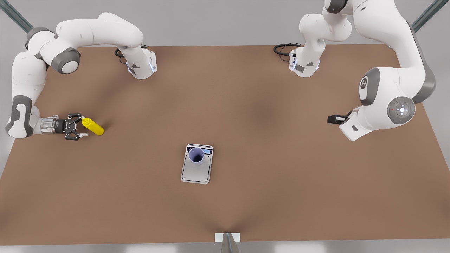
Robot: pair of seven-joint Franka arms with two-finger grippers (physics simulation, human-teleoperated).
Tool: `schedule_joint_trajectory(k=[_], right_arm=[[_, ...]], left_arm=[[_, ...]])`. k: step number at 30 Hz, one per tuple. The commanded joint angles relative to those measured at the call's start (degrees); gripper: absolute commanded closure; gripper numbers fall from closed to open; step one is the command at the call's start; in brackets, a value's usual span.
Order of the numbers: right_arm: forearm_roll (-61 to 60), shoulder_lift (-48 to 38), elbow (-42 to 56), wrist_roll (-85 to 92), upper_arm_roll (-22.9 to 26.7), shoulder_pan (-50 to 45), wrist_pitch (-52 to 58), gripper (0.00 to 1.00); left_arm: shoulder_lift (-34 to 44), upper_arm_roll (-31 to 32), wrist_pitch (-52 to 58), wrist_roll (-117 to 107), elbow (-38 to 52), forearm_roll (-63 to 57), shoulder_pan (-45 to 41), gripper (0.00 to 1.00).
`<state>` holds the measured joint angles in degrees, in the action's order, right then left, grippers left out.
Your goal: Move cup to the weight, pick up sauce bottle, pour sauce
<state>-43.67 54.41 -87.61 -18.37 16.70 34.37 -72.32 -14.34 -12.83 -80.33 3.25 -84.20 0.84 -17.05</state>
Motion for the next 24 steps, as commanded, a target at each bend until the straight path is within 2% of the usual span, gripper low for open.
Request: schedule_joint_trajectory(k=[1, 16, 24], right_arm=[[-0.4, 0.0, 0.0, 0.0, 0.0, 0.0, -0.4, 0.0], [-1.7, 0.2, -0.8, 0.1, 0.0, 0.0, -0.3, 0.0], [-2.4, 0.1, -0.7, -0.1, -1.6, 0.0, 0.2, 0.0]], left_arm=[[0.0, 0.0, 0.0, 0.0, 0.0, 0.1, 0.0, 0.0], [0.0, 0.0, 0.1, 0.0, 0.0, 0.1, 0.0, 0.0], [0.0, 0.0, 0.1, 0.0, 0.0, -0.1, 0.0, 0.0]])
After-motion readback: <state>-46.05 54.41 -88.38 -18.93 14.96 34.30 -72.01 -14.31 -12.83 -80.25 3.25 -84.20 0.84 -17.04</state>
